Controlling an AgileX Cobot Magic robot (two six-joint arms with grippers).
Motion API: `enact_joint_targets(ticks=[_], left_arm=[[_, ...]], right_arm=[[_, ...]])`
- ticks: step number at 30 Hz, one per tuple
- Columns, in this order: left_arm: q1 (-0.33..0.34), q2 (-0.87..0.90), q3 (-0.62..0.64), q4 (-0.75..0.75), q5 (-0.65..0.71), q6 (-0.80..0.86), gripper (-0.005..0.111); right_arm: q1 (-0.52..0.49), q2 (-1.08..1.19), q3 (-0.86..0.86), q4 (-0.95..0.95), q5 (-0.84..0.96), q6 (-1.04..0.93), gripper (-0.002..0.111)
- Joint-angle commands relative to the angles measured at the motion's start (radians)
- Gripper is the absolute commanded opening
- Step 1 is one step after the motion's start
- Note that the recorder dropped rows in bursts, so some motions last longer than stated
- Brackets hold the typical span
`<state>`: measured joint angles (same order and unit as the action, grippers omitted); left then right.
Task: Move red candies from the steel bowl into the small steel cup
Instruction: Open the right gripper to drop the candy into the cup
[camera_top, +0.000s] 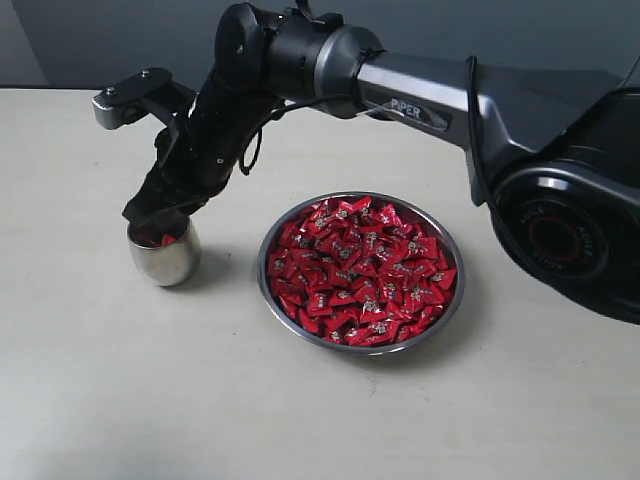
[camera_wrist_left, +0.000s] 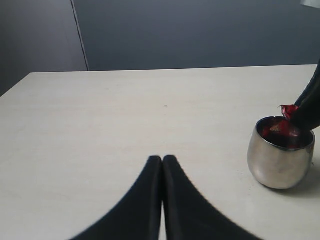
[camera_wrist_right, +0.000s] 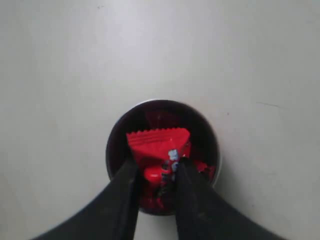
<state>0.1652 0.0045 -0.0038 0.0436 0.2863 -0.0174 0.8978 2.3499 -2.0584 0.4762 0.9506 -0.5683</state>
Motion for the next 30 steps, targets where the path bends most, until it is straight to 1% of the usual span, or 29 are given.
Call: enact_joint_targets(ticks=[1, 5, 14, 17, 18, 19, 20, 28, 30], left_arm=[[0.001, -0.004, 0.004, 0.001, -0.002, -0.003, 0.000], [0.001, -0.004, 0.004, 0.001, -0.002, -0.003, 0.000], [0.001, -0.004, 0.004, 0.001, -0.002, -0.003, 0.000], [0.001, -0.004, 0.004, 0.001, -0.002, -0.003, 0.000], [0.001, -0.004, 0.004, 0.001, -0.002, -0.003, 0.000], [0.001, -0.004, 0.004, 0.001, -0.002, -0.003, 0.000], [0.001, -0.004, 0.004, 0.001, -0.002, -0.003, 0.000], [0.001, -0.004, 0.004, 0.001, -0.002, -0.003, 0.000], [0.001, -0.004, 0.004, 0.001, -0.002, -0.003, 0.000]], right_arm=[[-0.001, -0.004, -0.005, 0.003, -0.028, -0.004, -0.001], [-0.001, -0.004, -0.005, 0.003, -0.065, -0.004, -0.001], [-0.001, -0.002, -0.005, 0.026, -0.069, -0.004, 0.000], [-0.001, -0.002, -0.005, 0.029, -0.069, -0.004, 0.010], [-0.001, -0.002, -0.005, 0.030, -0.071, -0.004, 0.022], [-0.001, -0.002, -0.005, 0.030, -0.071, -0.004, 0.026], [-0.001, -0.002, -0.005, 0.030, -0.074, -0.004, 0.033], [-0.001, -0.008, -0.005, 0.022, -0.067, 0.001, 0.033], [-0.001, -0.022, -0.005, -0.005, -0.066, 0.015, 0.024]])
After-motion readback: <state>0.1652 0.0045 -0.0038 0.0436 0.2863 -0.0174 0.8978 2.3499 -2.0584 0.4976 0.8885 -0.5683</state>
